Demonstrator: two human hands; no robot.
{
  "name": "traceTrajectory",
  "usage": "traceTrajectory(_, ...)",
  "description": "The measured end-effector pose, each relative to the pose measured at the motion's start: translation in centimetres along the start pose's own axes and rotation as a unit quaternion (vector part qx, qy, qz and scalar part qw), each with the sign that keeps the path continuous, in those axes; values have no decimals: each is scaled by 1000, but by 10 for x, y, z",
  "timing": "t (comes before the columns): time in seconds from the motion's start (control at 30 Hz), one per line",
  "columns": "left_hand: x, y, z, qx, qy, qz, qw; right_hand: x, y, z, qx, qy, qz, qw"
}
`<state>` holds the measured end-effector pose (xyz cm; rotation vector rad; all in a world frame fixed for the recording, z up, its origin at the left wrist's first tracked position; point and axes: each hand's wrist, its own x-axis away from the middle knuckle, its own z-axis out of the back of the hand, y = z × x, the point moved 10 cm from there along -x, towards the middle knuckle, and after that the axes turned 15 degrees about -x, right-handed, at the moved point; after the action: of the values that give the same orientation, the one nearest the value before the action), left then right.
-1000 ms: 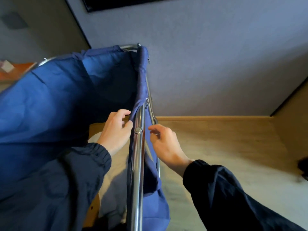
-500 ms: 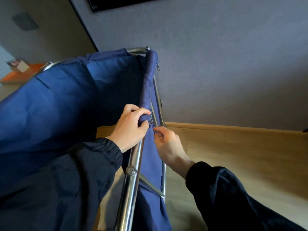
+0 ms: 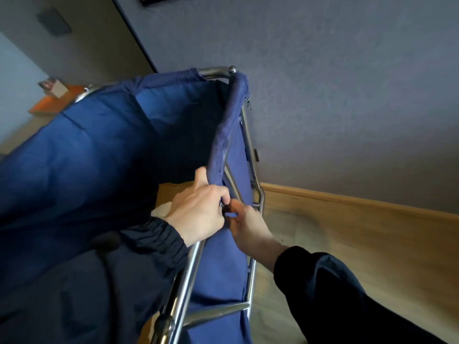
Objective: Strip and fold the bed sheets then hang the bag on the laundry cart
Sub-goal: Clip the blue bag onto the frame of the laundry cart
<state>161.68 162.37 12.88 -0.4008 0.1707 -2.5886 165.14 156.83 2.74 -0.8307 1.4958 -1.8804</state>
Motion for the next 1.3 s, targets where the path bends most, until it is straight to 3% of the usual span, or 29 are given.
traceTrajectory(0.2, 7, -2, -7, 13, -7, 16, 1000, 1, 9, 9, -4, 50, -41, 998)
traceTrajectory(0.6, 83, -15, -28, 17, -6, 11, 1000, 77, 10, -36, -100, 75, -12, 992)
traceTrajectory(0.93, 142, -21, -45, -35, 1, 20, 999, 120, 20, -60, -90, 41, -12, 995)
traceTrajectory(1.2, 157, -6, -48, -229, -11, 22, 973, 125, 26, -64, -133, -44, -11, 990)
traceTrajectory(1.3, 159, 0, -50, -228, 14, 18, 973, 130, 17, -61, -168, -76, 6, 983)
